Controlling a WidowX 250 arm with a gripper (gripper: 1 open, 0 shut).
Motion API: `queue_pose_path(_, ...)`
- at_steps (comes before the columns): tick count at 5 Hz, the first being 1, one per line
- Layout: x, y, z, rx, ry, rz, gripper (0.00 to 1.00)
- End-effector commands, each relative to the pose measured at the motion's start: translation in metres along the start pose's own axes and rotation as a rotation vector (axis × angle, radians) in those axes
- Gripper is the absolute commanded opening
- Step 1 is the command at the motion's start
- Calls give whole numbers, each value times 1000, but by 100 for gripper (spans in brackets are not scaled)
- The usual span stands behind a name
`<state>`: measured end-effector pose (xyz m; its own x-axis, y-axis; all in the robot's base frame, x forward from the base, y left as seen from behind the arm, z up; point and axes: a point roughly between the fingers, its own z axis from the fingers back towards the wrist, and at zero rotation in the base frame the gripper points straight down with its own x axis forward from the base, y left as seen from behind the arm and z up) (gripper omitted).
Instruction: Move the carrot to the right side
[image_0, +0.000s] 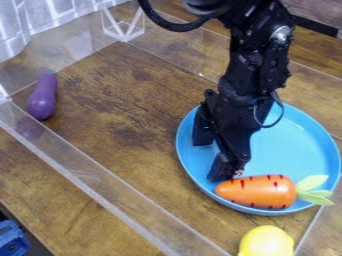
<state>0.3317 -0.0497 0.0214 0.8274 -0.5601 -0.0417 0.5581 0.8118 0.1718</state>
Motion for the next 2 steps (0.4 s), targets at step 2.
queue_pose_path(2, -13, 3, -10, -29, 66, 174, 100)
